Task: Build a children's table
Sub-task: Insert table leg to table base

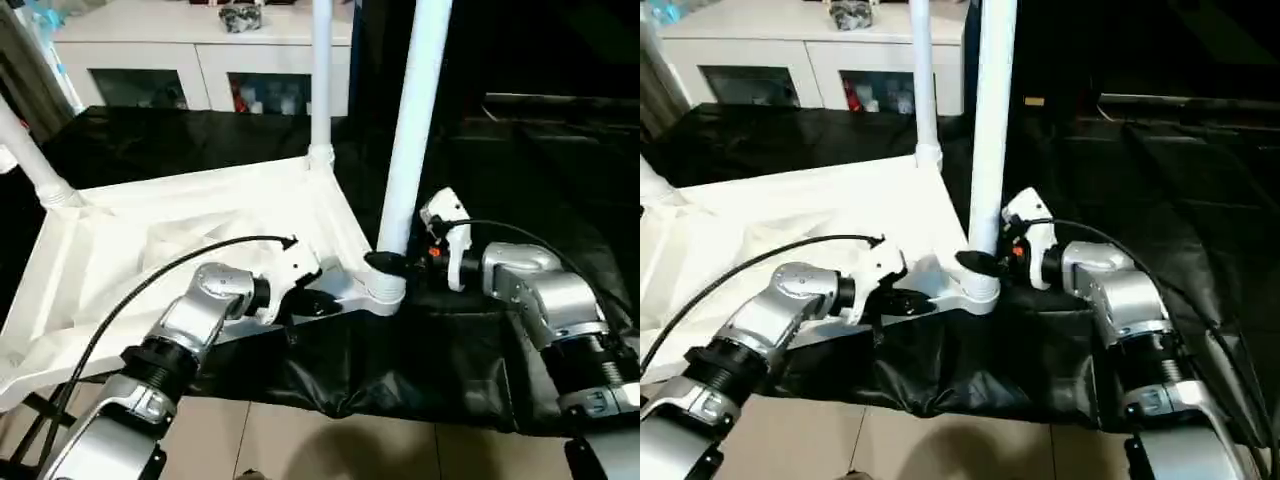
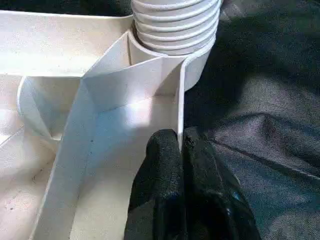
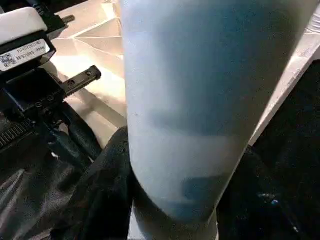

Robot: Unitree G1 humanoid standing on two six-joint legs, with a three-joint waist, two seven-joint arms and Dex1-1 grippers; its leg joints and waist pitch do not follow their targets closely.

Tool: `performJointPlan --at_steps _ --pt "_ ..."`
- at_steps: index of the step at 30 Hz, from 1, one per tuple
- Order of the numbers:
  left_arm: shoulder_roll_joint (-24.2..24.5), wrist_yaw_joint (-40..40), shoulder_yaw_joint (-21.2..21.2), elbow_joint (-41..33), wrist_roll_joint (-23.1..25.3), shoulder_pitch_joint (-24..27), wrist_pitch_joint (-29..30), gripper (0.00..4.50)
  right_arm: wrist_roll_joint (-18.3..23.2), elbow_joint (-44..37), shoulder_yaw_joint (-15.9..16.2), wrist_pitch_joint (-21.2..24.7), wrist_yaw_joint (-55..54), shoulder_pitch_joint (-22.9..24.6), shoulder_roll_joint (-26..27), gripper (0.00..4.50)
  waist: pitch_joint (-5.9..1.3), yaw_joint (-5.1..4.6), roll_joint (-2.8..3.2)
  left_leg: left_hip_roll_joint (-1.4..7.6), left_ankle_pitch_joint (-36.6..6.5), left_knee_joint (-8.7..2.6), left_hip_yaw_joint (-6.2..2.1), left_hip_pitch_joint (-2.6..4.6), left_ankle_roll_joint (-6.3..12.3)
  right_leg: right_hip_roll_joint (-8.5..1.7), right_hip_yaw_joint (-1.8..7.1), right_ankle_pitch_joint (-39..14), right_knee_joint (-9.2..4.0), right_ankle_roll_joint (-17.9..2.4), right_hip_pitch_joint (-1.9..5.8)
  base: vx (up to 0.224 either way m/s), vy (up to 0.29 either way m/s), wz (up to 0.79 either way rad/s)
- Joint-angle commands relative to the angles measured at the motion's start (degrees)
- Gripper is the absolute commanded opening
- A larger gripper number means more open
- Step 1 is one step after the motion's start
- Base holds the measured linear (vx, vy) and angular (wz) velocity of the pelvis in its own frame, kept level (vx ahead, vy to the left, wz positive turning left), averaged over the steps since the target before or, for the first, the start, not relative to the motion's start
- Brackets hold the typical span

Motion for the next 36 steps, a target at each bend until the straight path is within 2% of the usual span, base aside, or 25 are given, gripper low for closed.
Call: performJointPlan --at_steps 1,3,4,5,7,8,10,11,14,15,16,20,21,23,24,26,28,30,32,33,34,36 --pt "-0.1 0.6 1.2 0.7 -0.5 0.5 0.3 0.00 -1.0 1.3 0.5 -0.9 -0.7 0.5 -0.1 1.87 -4.42 -0.05 -0.98 1.53 -11.6 -3.89 -0.31 0.72 2.13 -3.02 2.52 -17.4 -4.51 -10.1 3.35 0.000 0.000 0.00" --pt "-0.3 0.7 1.6 0.3 -0.9 0.6 0.1 0.00 -0.8 2.2 -0.4 -2.1 -1.6 0.6 0.8 1.87 -4.40 -0.08 -0.97 1.51 -12.0 -3.88 -0.29 0.74 2.15 -3.06 2.53 -17.8 -4.61 -10.1 3.32 0.000 0.000 0.00" --pt "-0.3 0.7 1.6 0.3 -0.9 0.6 0.1 0.00 -0.7 2.3 -0.5 -2.1 -1.6 0.6 0.9 1.87 -4.36 -0.19 -0.63 1.45 -12.4 -3.90 -0.30 0.71 1.97 -2.96 2.49 -18.1 -4.76 -10.0 3.29 0.000 0.000 0.00" --pt "-0.5 1.1 2.0 0.0 -1.2 0.8 0.2 0.00 0.1 3.7 -2.3 -2.9 -3.4 0.8 2.1 1.87 -4.39 -0.26 -0.74 1.44 -12.5 -3.93 -0.34 0.69 1.94 -2.98 2.49 -18.0 -4.68 -10.0 3.40 0.000 0.000 0.00" --pt "-0.5 1.3 2.1 -0.1 -1.2 0.9 0.3 0.00 0.4 4.5 -3.1 -3.2 -4.1 0.9 2.6 1.87 -4.41 -0.42 -0.70 1.43 -12.8 -3.95 -0.39 0.69 1.79 -3.03 2.44 -18.4 -4.71 -10.0 3.37 0.000 0.000 0.00" --pt "-0.7 1.6 2.4 -0.1 -1.1 0.9 0.2 0.00 1.2 5.4 -4.1 -3.3 -4.5 1.2 3.1 1.87 -4.42 -0.52 -0.35 1.41 -12.9 -3.96 -0.44 0.73 1.81 -2.98 2.41 -18.1 -4.66 -10.1 3.40 0.000 0.000 0.00" --pt "-0.8 1.8 2.5 -0.1 -1.2 0.9 0.2 0.00 2.1 5.5 -4.9 -3.1 -4.4 1.7 3.5 1.87 -4.43 -0.68 -0.54 1.45 -13.3 -3.98 -0.42 0.77 1.94 -2.93 2.42 -17.8 -4.73 -10.2 3.39 0.000 0.000 0.00" --pt "-1.0 2.2 2.8 -0.1 -1.1 0.9 0.1 0.00 3.6 6.2 -6.4 -3.2 -4.7 2.8 4.3 1.87 -4.45 -0.70 -0.58 1.41 -13.1 -3.97 -0.41 0.65 2.06 -2.93 2.41 -17.6 -4.71 -10.3 3.49 0.000 0.000 0.00" --pt "-1.4 2.7 3.1 0.1 -0.9 0.9 0.0 0.00 4.9 6.9 -7.9 -4.0 -5.4 4.7 5.0 1.87 -4.48 -0.66 -0.54 1.47 -12.9 -3.99 -0.42 0.71 2.38 -2.96 2.37 -17.2 -4.68 -10.7 3.44 0.000 0.000 0.00" --pt "-1.6 3.1 3.3 0.3 -0.9 0.7 0.0 0.00 5.2 7.1 -8.6 -4.4 -5.8 5.5 5.3 1.87 -4.47 -0.59 -0.11 1.46 -12.9 -3.98 -0.42 0.74 2.37 -2.98 2.38 -17.3 -4.76 -10.6 3.43 0.000 0.000 0.00" --pt "-1.7 3.3 3.4 0.4 -0.9 0.6 0.0 0.00 5.2 7.2 -9.0 -4.7 -6.0 5.9 5.4 1.87 -4.38 -0.70 -0.33 1.47 -13.6 -4.05 -0.38 0.75 2.34 -2.95 2.34 -17.9 -4.92 -10.5 3.40 0.000 0.000 0.00" --pt "-2.1 4.1 3.6 1.2 -0.7 0.1 -0.2 0.00 5.2 5.3 -9.9 -5.6 -6.9 9.9 5.3 1.87 -4.39 -0.59 -0.29 1.46 -14.0 -4.12 -0.40 0.87 2.31 -2.97 2.33 -19.2 -5.12 -9.8 3.35 0.000 0.000 0.00" --pt "-2.1 4.1 3.6 1.2 -0.7 0.1 -0.3 0.00 5.0 4.8 -9.9 -5.6 -7.1 10.5 5.3 1.87 -4.32 -0.55 -0.09 1.51 -14.5 -4.23 -0.45 0.96 2.25 -2.93 2.34 -19.7 -5.23 -9.6 3.28 0.000 0.000 0.00" --pt "-2.0 4.1 3.5 1.4 -0.4 0.0 -0.5 0.00 3.2 2.1 -8.1 -6.1 -7.6 12.2 4.4 1.87 -4.31 -0.53 0.16 1.52 -15.6 -4.34 -0.53 1.11 1.91 -2.93 2.33 -20.2 -5.29 -9.5 3.23 0.000 0.000 0.00" --pt "-2.0 4.1 3.5 1.4 -0.4 -0.1 -0.6 0.00 2.9 1.8 -7.8 -6.2 -7.6 12.3 4.3 1.87 -4.24 -0.60 0.07 1.49 -15.9 -4.42 -0.55 1.05 1.87 -2.86 2.30 -20.4 -5.36 -9.4 3.27 0.000 0.000 0.00" --pt "-1.8 4.1 3.1 1.7 0.3 -0.3 -1.1 0.00 0.5 -0.6 -4.9 -6.7 -7.6 12.6 3.4 1.87 -4.30 -0.63 0.07 1.41 -16.0 -4.48 -0.57 1.00 1.70 -2.88 2.31 -20.7 -5.40 -8.9 3.46 0.000 0.000 0.00" --pt "-1.8 4.1 3.0 1.8 0.4 -0.4 -1.2 0.00 -0.1 -1.0 -4.2 -6.7 -7.6 12.5 3.3 1.87 -4.27 -0.69 0.21 1.38 -16.2 -4.52 -0.59 1.01 1.67 -2.89 2.30 -21.4 -5.50 -8.6 3.41 0.000 0.000 0.00" --pt "-1.9 4.0 2.7 2.2 0.7 -0.6 -1.6 0.00 -1.0 -1.5 -2.5 -6.1 -7.4 11.1 3.3 1.87 -4.12 -0.81 -0.09 1.30 -17.1 -4.60 -0.55 1.16 1.73 -2.94 2.24 -23.2 -5.76 -8.2 3.40 0.000 0.000 0.00" --pt "-1.9 4.0 2.6 2.2 0.9 -0.6 -1.6 0.00 -1.5 -1.4 -1.7 -5.9 -7.1 10.5 3.1 1.87 -4.03 -1.05 -0.01 1.26 -18.0 -4.71 -0.66 1.33 1.47 -2.98 2.16 -25.7 -6.08 -7.4 3.37 0.000 0.000 0.00" --pt "-1.7 3.8 2.5 1.9 1.0 -0.5 -1.6 0.00 -1.9 -1.0 -0.9 -5.4 -6.6 9.9 3.0 1.87 -4.01 -1.16 -0.71 1.32 -18.0 -4.74 -0.59 1.32 1.61 -2.98 2.19 -25.9 -6.18 -7.2 3.33 0.000 0.000 0.00" --pt "-1.7 3.7 2.4 1.8 1.1 -0.4 -1.6 0.00 -2.0 -0.7 -0.5 -5.0 -6.2 9.6 2.9 1.87 -4.01 -1.23 -0.42 1.33 -17.9 -4.82 -0.73 1.28 1.58 -3.05 2.15 -26.4 -6.07 -7.2 3.43 0.000 0.000 0.00" --pt "-1.5 3.5 2.2 1.5 1.1 -0.3 -1.6 0.00 -2.7 0.0 1.1 -4.4 -5.1 9.0 2.2 1.87 -4.01 -1.38 -0.53 1.43 -17.9 -4.84 -0.75 1.35 1.74 -3.06 2.17 -26.1 -6.09 -7.3 3.31 0.000 0.000 0.00"
